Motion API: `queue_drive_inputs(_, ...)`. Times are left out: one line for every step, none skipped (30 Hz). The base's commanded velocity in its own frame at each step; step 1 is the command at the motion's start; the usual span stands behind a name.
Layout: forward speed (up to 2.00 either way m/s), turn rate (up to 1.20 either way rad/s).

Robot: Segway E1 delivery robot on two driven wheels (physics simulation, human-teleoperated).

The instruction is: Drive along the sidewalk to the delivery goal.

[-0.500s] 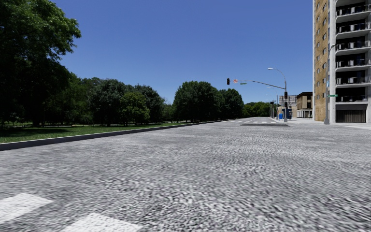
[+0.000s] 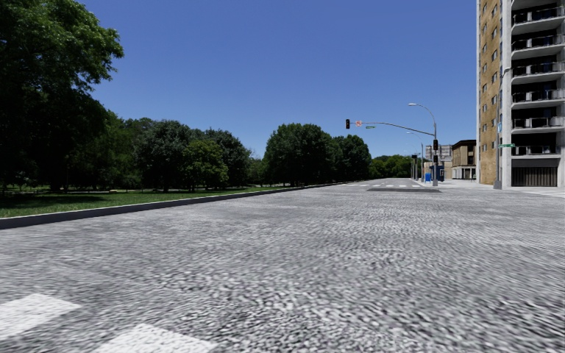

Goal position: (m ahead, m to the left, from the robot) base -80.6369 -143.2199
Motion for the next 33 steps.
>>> queue_drive_inputs(0.0, 0.0)
queue_drive_inputs(0.0, 0.0)
queue_drive_inputs(0.0, 0.0)
queue_drive_inputs(0.0, 0.0)
queue_drive_inputs(0.0, 0.0)
queue_drive_inputs(0.0, 0.0)
queue_drive_inputs(0.0, 0.0)
queue_drive_inputs(0.0, 0.0)
queue_drive_inputs(0.0, 0.0)
queue_drive_inputs(0.0, 0.0)
queue_drive_inputs(0.0, 0.0)
queue_drive_inputs(0.0, 0.0)
queue_drive_inputs(0.0, 0.0)
queue_drive_inputs(0.0, 0.0)
queue_drive_inputs(0.0, 0.0)
queue_drive_inputs(0.0, -0.03)
queue_drive_inputs(0.0, -0.28)
queue_drive_inputs(0.0, -0.28)
queue_drive_inputs(0.0, -0.36)
queue_drive_inputs(-0.05, -0.38)
queue_drive_inputs(-0.28, -0.39)
queue_drive_inputs(-0.28, -0.39)
queue_drive_inputs(-0.39, -0.39)
queue_drive_inputs(-0.42, -0.39)
queue_drive_inputs(-0.42, -0.39)
queue_drive_inputs(-0.42, -0.39)
queue_drive_inputs(-0.43, -0.39)
queue_drive_inputs(-0.43, -0.39)
queue_drive_inputs(-0.43, -0.39)
queue_drive_inputs(-0.44, -0.4)
queue_drive_inputs(-0.44, -0.4)
queue_drive_inputs(-0.44, -0.4)
queue_drive_inputs(-0.44, -0.4)
